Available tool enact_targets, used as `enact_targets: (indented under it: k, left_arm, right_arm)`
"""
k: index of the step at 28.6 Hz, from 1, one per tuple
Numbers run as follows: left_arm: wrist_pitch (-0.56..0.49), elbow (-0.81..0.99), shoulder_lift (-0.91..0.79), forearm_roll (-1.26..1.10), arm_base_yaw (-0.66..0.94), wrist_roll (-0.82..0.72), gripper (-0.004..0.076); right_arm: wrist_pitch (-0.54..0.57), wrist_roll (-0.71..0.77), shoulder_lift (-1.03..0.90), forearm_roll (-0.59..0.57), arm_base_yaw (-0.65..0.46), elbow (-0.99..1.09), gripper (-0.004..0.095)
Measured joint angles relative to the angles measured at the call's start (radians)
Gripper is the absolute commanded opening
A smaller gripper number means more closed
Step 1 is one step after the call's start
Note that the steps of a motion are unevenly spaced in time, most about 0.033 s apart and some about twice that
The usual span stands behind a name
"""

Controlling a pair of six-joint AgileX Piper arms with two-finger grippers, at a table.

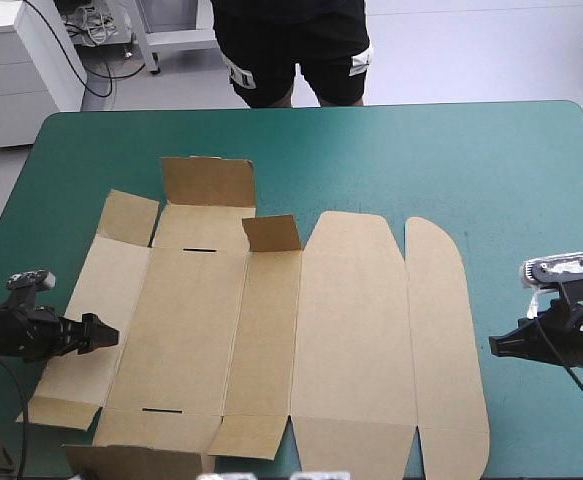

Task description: Fold the box

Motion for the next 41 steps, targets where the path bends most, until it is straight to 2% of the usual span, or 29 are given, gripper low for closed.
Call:
enact_targets:
  k: [6, 8, 13, 15, 22, 36, 41]
  left_arm:
    - [0.02, 0.0, 0.002, 0.003, -0.047, 0.002, 0.0514]
    - [0.027, 0.0, 0.002, 0.004, -0.049, 0.002, 0.0415]
    - [0.045, -0.004, 0.002, 0.025, -0.052, 0.003, 0.0082]
    - [0.058, -0.01, 0.002, 0.026, -0.054, 0.014, -0.0008]
    - [0.085, -0.017, 0.002, 0.022, -0.057, 0.033, -0.0008]
    - [0.074, -0.024, 0.002, 0.014, -0.058, 0.033, -0.0008]
    - [0.064, -0.084, 0.006, 0.037, -0.131, 0.007, -0.0008]
  right_arm:
    - [0.0, 0.0, 0.0, 0.0, 0.0, 0.0, 0.0087]
    - [0.0, 0.0, 0.0, 0.0, 0.0, 0.0, 0.0087]
    - [0.001, 0.0, 0.0, 0.0, 0.0, 0.0, 0.0087]
    - [0.002, 0.0, 0.0, 0.0, 0.0, 0.0, 0.0087]
    - [0.003, 0.0, 0.0, 0.0, 0.0, 0.0, 0.0087]
    - [0.003, 0.0, 0.0, 0.001, 0.0, 0.0, 0.0087]
    - [0.003, 0.0, 0.0, 0.001, 0.0, 0.0, 0.0087]
